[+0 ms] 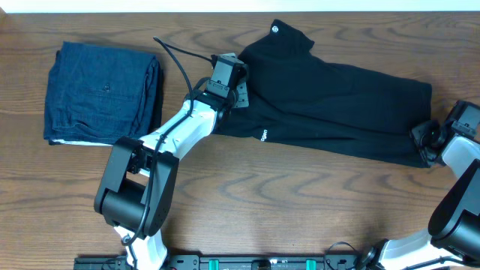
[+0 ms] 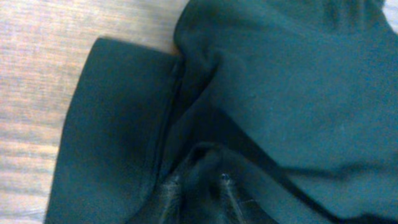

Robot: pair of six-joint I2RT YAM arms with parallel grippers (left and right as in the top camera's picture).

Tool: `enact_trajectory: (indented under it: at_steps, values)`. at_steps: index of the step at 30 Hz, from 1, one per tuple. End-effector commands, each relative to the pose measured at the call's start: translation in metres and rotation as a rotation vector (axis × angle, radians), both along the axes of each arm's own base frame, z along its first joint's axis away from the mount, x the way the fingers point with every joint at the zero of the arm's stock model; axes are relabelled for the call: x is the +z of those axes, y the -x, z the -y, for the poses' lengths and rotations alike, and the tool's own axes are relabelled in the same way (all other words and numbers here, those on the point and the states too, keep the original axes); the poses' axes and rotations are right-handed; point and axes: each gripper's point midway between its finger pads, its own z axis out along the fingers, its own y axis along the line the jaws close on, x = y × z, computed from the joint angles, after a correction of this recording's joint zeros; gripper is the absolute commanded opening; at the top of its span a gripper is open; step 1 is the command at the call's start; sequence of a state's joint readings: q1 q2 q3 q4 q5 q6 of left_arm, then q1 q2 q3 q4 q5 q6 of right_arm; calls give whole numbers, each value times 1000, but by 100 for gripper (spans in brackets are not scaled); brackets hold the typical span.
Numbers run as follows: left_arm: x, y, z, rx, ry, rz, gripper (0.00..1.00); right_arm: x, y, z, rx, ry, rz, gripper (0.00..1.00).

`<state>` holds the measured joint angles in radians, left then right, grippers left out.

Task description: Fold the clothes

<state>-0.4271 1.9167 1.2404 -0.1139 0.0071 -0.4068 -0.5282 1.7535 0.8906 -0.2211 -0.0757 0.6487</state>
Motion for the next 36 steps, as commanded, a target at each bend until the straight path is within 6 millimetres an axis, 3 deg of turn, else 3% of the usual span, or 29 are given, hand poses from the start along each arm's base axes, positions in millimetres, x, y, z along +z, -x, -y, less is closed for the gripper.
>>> enact_trajectory:
  at_steps: [1,7,11,15,20,24,31,36]
  values:
    - [11,-9,-2,20,7,34,51,3,-14,-10,78,-44,74,68]
    - [38,-11,-1,8,18,84,60,26,-43,-19,224,-41,213,99]
    - [65,3,-7,1,13,92,63,47,-55,-26,341,-33,256,99]
    - [73,28,-18,0,-18,24,63,68,-52,-28,380,-29,230,99]
    - [45,65,-39,6,-103,-162,62,90,-40,-34,391,-52,180,99]
    - [22,79,-52,23,-145,-269,57,100,-31,-47,476,-32,149,97]
    - [-1,84,-48,17,-136,-341,55,70,1,-68,486,-60,-53,83]
    - [-22,86,-49,17,-155,-389,54,54,7,-92,546,-66,-96,59]
